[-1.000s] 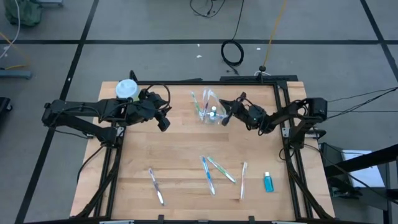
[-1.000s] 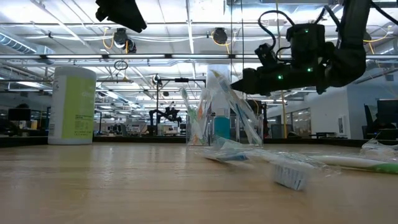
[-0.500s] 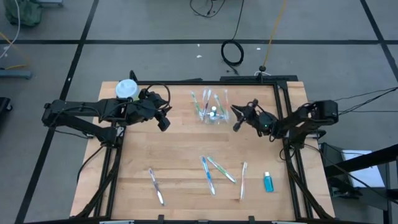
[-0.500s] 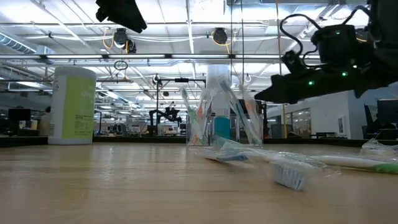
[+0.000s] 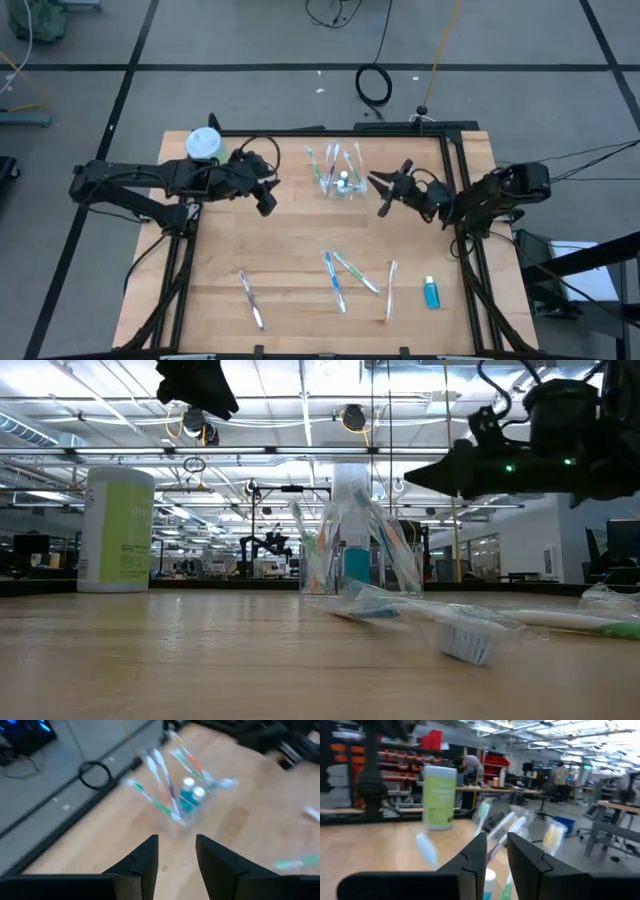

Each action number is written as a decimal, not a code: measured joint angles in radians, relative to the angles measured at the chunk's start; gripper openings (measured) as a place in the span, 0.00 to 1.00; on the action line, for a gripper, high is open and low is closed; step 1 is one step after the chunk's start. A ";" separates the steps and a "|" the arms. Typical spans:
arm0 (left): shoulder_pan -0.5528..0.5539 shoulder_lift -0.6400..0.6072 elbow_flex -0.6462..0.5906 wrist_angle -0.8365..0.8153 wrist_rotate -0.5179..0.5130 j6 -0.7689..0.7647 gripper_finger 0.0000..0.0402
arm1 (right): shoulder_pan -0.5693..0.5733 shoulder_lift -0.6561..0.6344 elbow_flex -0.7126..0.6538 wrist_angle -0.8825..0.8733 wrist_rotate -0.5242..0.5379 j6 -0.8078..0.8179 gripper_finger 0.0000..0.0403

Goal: Pick & Place toothbrushing station
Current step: Put the top orange toothbrush into the transparent organizer

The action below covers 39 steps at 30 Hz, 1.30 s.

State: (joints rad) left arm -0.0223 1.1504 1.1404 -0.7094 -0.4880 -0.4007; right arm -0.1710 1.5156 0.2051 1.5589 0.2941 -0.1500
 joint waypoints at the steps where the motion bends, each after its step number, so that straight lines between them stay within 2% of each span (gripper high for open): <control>1: 0.000 0.007 0.000 0.001 0.022 -0.001 0.34 | -0.008 -0.017 0.015 -0.034 0.002 0.010 0.18; 4: -0.002 0.029 0.001 0.007 0.077 0.000 0.34 | -0.041 -0.026 0.078 -0.109 0.019 0.009 0.18; 7: -0.001 0.069 0.002 0.032 0.081 0.000 0.34 | -0.095 -0.025 0.158 -0.189 0.018 0.009 0.18; 11: 0.000 0.095 0.004 0.040 0.090 -0.002 0.34 | -0.174 -0.024 0.270 -0.489 0.018 0.051 0.21; 16: -0.001 0.106 0.003 0.032 0.102 -0.001 0.34 | -0.231 -0.027 0.366 -0.802 0.017 0.168 0.33; 22: 0.000 0.108 0.002 0.024 0.101 -0.001 0.34 | -0.231 -0.026 0.365 -0.804 0.017 0.202 0.47; 27: 0.000 0.108 0.002 0.024 0.097 0.000 0.34 | -0.245 -0.026 0.365 -0.794 0.011 0.248 0.51; 32: 0.000 0.108 0.002 0.025 0.096 0.004 0.34 | -0.282 -0.025 0.365 -0.837 -0.089 0.295 0.44; 39: 0.000 0.108 0.002 0.025 0.095 0.006 0.34 | -0.281 -0.025 0.365 -0.810 -0.115 0.236 0.14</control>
State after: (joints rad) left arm -0.0227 1.2579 1.1421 -0.6846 -0.3927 -0.3950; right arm -0.4523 1.4906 0.5701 0.7490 0.1787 0.0865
